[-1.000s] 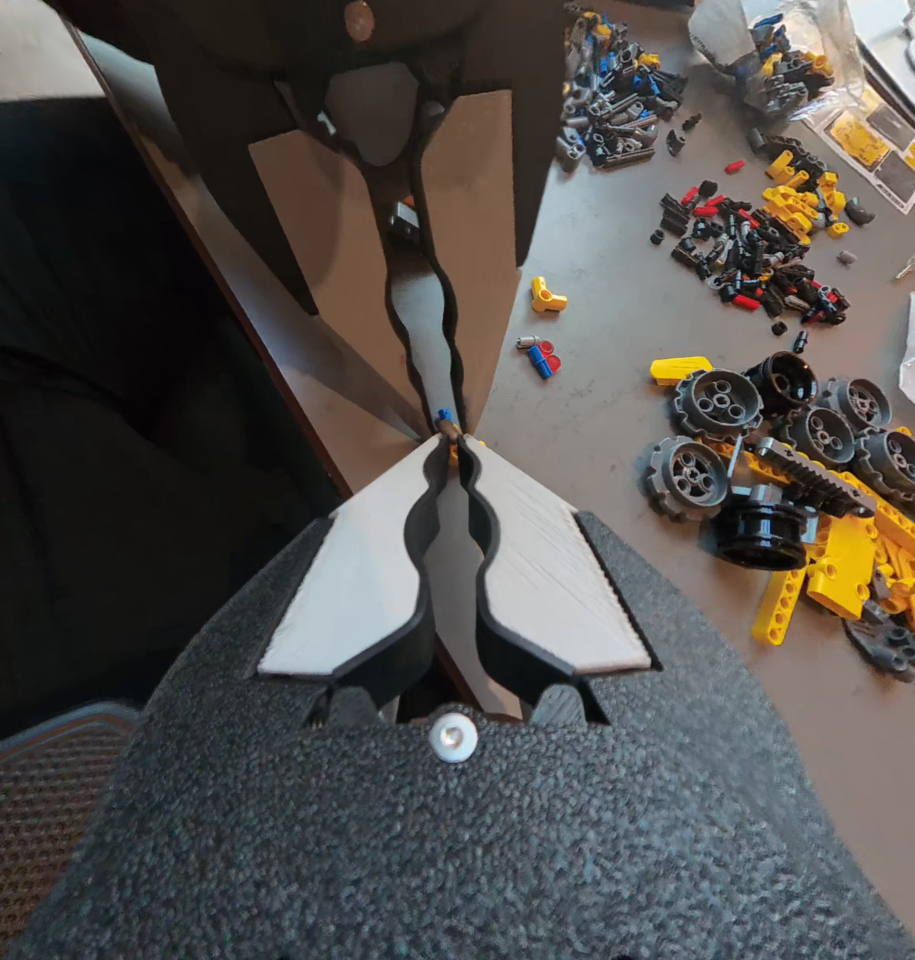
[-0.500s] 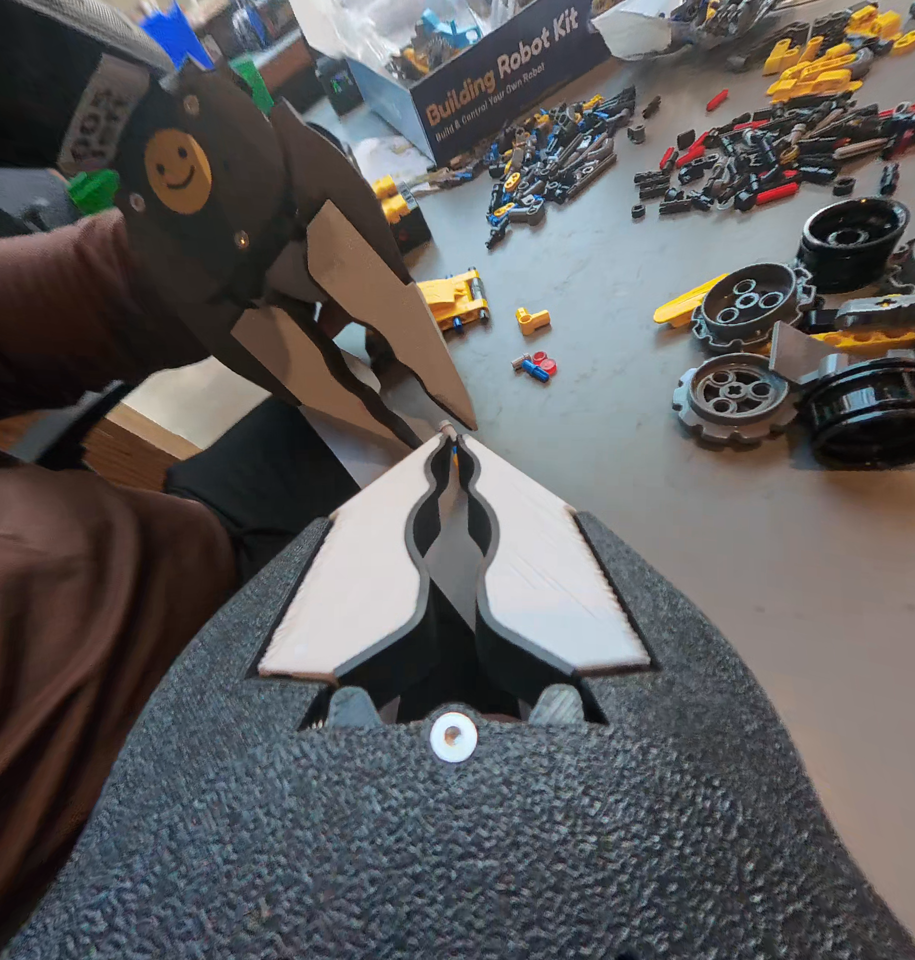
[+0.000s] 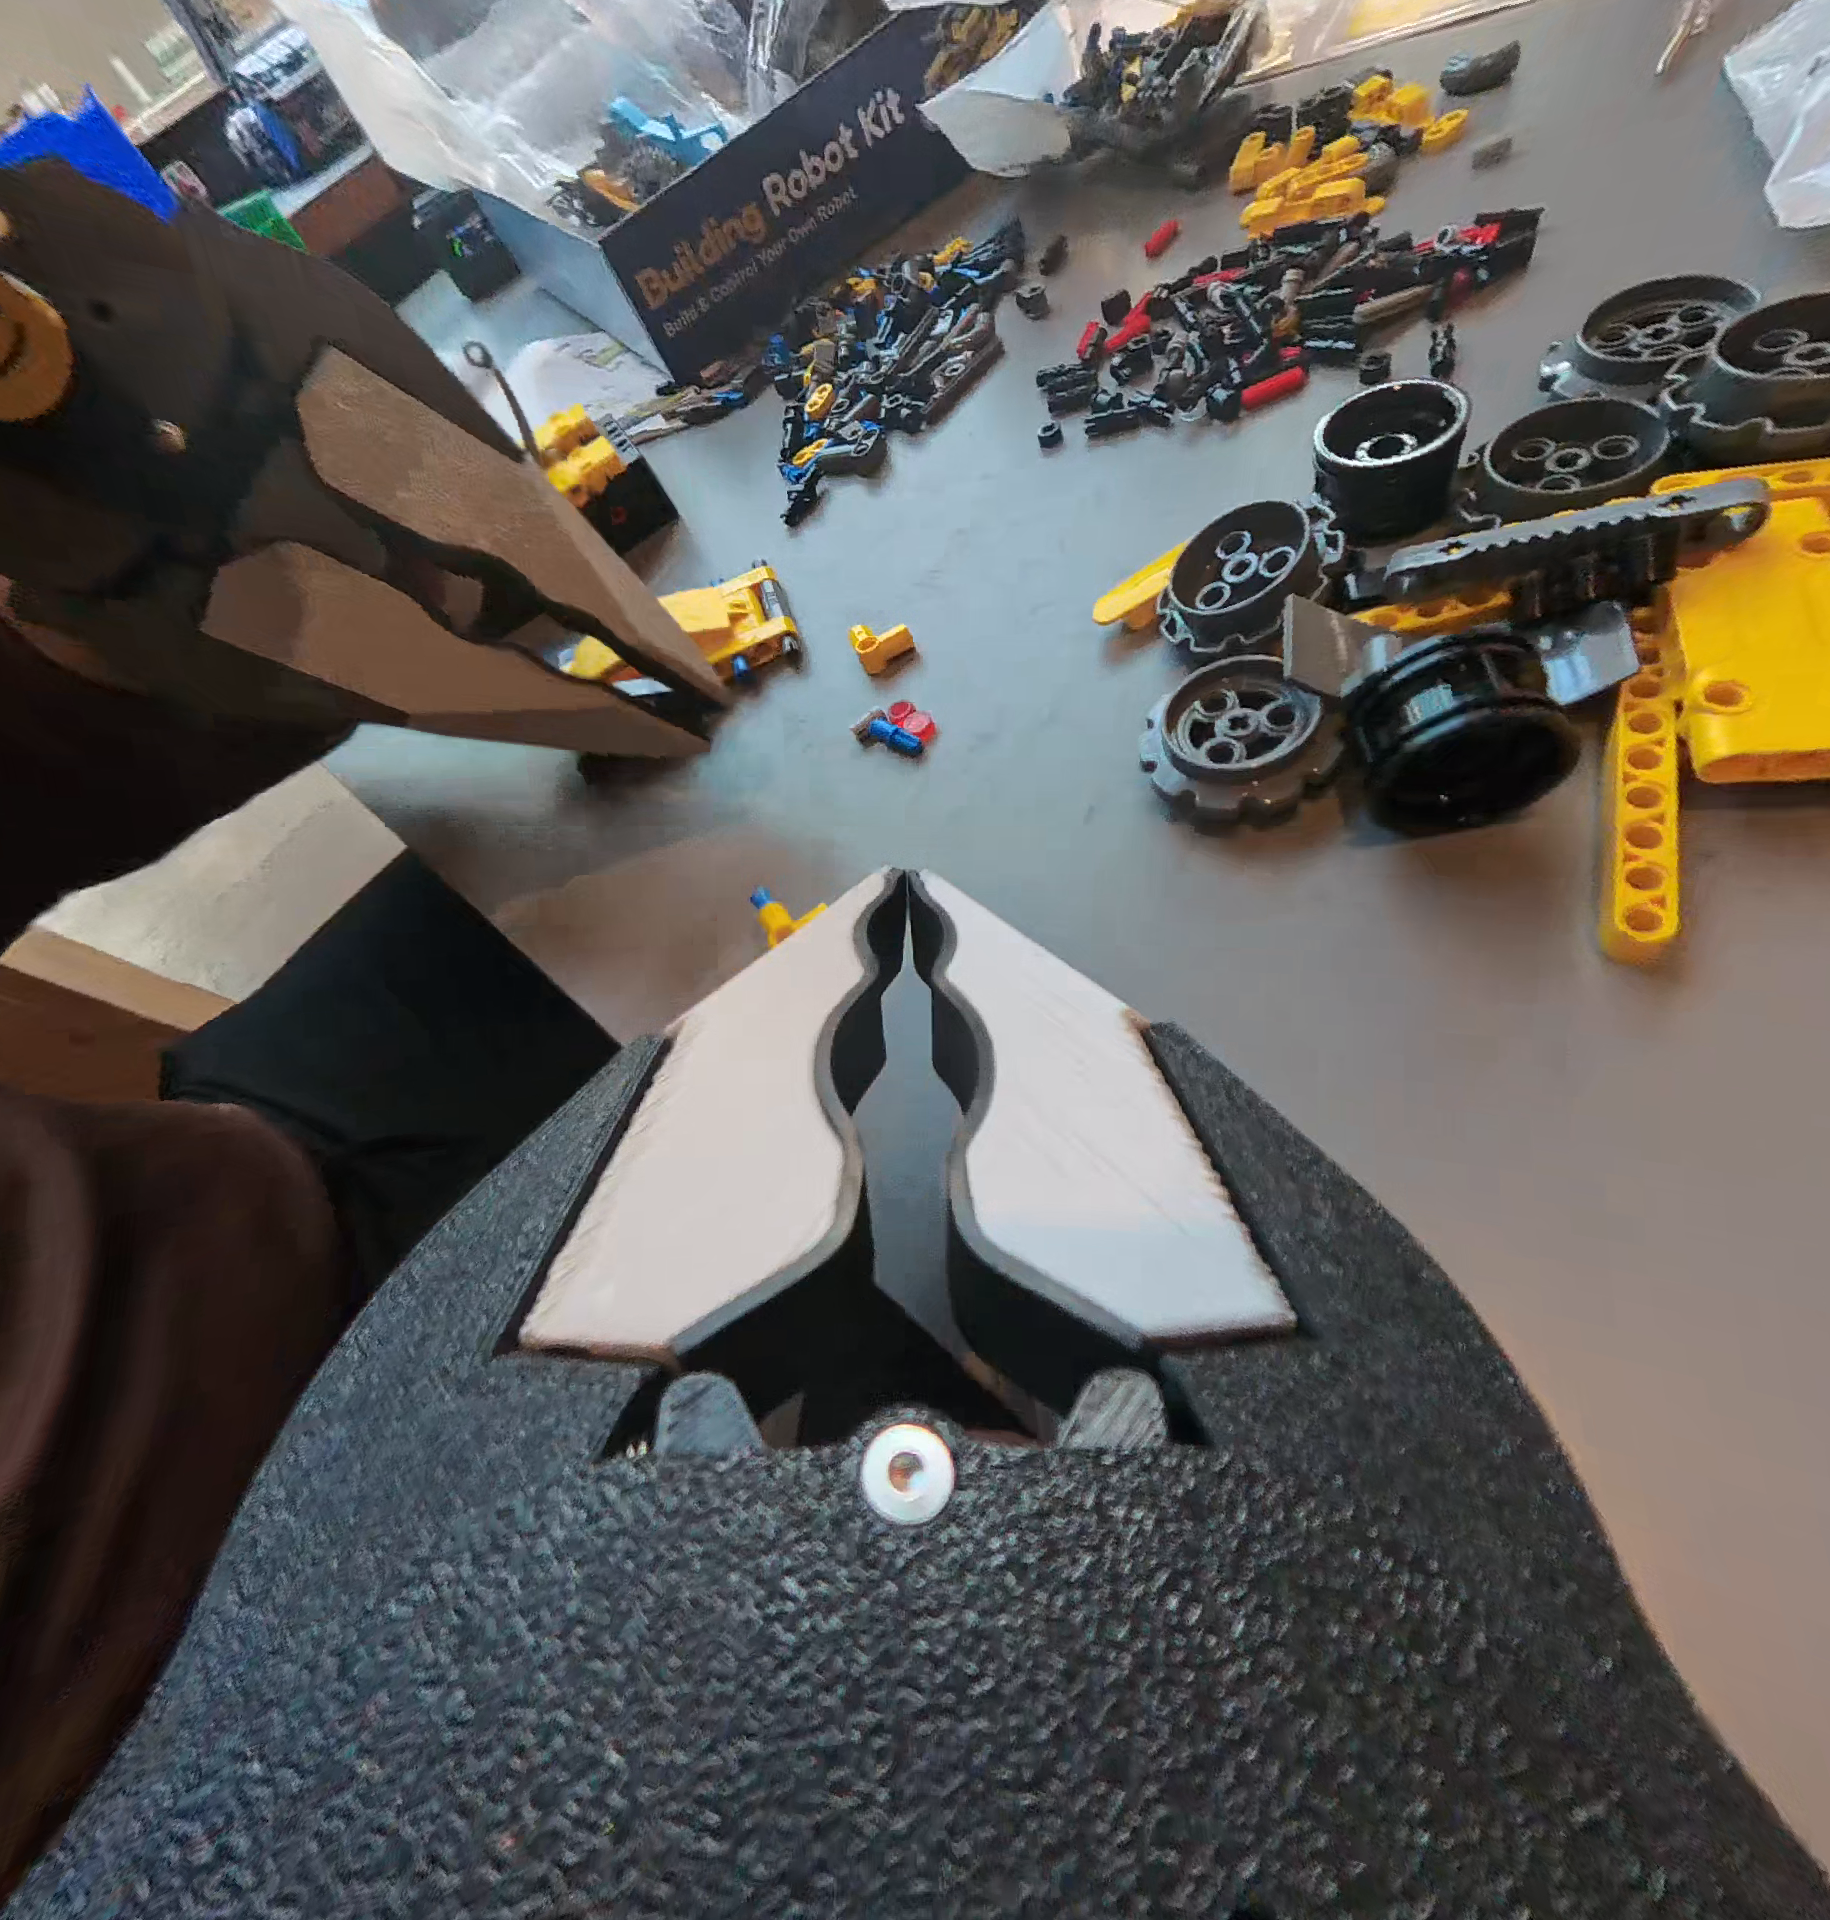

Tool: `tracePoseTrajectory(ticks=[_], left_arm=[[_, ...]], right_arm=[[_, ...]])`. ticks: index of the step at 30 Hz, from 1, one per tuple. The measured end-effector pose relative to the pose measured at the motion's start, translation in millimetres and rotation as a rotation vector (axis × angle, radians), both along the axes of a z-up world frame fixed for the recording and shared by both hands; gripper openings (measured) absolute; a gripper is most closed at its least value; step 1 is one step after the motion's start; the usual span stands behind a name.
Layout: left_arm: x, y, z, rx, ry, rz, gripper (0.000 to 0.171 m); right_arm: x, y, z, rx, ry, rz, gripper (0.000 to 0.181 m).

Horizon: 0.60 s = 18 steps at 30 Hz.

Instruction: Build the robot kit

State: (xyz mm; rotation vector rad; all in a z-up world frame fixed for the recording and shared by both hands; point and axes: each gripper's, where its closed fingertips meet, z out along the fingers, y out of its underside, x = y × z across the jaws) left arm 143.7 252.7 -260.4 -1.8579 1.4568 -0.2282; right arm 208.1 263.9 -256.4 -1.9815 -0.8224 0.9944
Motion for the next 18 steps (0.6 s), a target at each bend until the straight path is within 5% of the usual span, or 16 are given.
tracePoseTrajectory(ticks=[8, 13, 18], left_arm=[[-60, -79, 45, 0.037, -0.143, 0.014, 0.019], [-120, -118, 49, 0.002, -0.21, 0.145, 0.02], [-138, -176, 37, -0.05, -0.349, 0.243, 0.021]], right_arm=[[24, -25, -4, 0.145, -0.09, -0.015, 0.002], [17, -46, -4, 0.139, -0.053, -0.019, 0.008], [3, -89, 3, 0.155, -0.001, -0.039, 0.019]])
